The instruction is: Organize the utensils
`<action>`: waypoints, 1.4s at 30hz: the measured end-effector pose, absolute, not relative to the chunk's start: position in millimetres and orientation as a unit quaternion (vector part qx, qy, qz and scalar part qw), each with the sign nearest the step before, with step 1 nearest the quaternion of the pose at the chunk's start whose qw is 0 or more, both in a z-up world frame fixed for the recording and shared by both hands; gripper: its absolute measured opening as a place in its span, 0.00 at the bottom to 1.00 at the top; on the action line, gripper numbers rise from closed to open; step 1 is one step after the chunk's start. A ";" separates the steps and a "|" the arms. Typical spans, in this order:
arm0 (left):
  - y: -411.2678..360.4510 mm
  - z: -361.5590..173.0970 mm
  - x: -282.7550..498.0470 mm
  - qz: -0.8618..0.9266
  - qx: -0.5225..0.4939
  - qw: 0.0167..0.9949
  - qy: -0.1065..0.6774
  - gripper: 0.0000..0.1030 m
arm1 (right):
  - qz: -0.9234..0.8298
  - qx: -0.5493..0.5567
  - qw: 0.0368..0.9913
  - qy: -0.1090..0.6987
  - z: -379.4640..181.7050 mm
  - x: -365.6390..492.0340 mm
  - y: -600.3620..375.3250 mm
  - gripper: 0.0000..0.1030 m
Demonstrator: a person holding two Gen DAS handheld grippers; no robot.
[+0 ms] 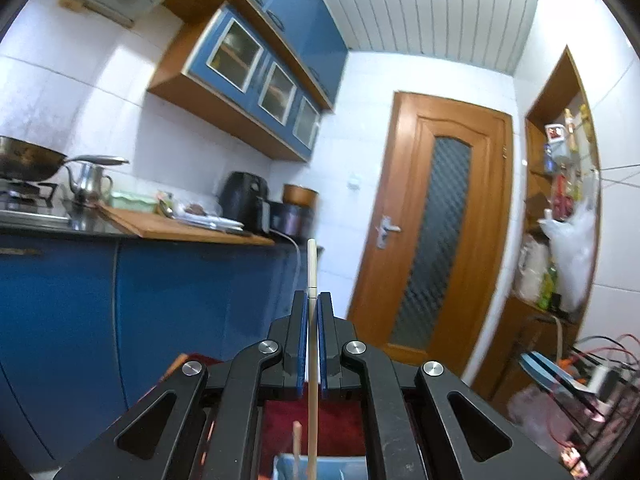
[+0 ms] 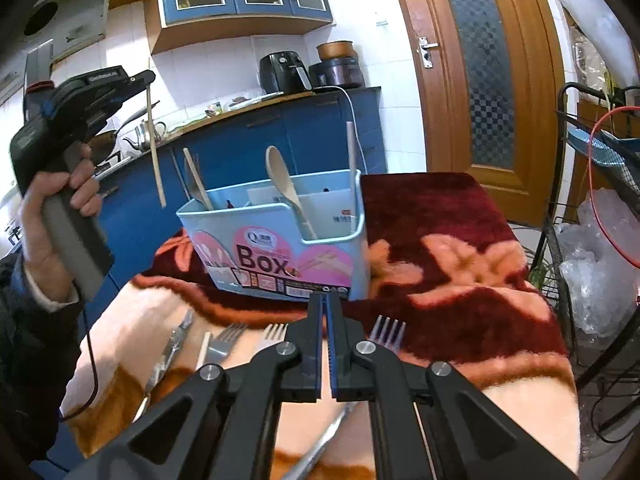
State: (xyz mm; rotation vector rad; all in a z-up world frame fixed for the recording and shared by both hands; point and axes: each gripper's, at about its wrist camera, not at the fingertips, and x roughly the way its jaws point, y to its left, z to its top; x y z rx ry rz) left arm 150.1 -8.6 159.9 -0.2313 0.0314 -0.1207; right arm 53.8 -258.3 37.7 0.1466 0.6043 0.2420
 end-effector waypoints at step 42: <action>5.2 89.7 131.8 -0.053 -0.039 0.973 0.220 0.27 | 0.107 0.140 0.897 0.406 -5.7 92.5 -292.4 0.48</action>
